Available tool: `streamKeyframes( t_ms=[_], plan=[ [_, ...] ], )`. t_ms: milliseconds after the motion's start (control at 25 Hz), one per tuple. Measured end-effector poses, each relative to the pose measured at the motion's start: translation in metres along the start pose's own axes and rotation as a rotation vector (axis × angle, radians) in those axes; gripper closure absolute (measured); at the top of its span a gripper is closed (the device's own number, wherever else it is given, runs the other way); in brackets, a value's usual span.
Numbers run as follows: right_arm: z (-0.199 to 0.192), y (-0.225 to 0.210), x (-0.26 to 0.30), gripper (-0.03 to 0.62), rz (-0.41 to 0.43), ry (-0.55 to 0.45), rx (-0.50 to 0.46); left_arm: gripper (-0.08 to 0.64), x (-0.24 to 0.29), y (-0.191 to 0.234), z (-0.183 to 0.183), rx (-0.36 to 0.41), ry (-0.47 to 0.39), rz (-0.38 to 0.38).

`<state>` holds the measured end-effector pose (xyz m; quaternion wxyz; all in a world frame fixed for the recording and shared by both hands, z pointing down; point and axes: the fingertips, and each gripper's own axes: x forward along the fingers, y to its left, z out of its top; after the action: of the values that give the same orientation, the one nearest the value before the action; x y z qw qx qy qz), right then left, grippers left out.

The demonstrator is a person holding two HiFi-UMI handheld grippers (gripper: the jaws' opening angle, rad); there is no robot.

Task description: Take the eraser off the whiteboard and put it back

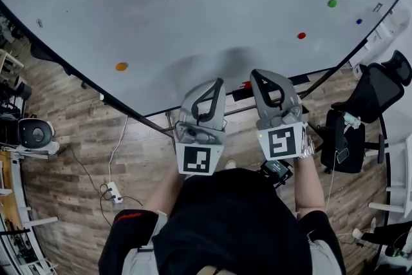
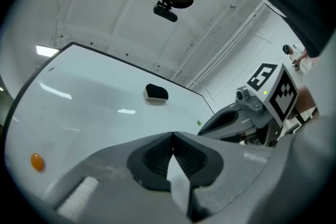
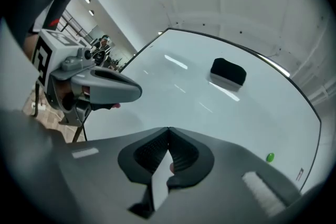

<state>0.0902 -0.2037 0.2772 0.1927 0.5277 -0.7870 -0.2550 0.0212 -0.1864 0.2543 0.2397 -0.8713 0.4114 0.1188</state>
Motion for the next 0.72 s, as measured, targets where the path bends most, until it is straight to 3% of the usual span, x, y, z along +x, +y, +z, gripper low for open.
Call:
streamKeyframes(
  t_ms=[200,720],
  plan=[
    [0.005,-0.007,0.019,0.591,0.104,0.032,-0.269,0.557,0.012,0.001,0.003,0.024,0.009,0.052],
    [0.034,-0.030,0.052,0.589,0.179,0.008,-0.624,0.558,0.025,0.027,0.008,0.083,0.076,0.235]
  ],
)
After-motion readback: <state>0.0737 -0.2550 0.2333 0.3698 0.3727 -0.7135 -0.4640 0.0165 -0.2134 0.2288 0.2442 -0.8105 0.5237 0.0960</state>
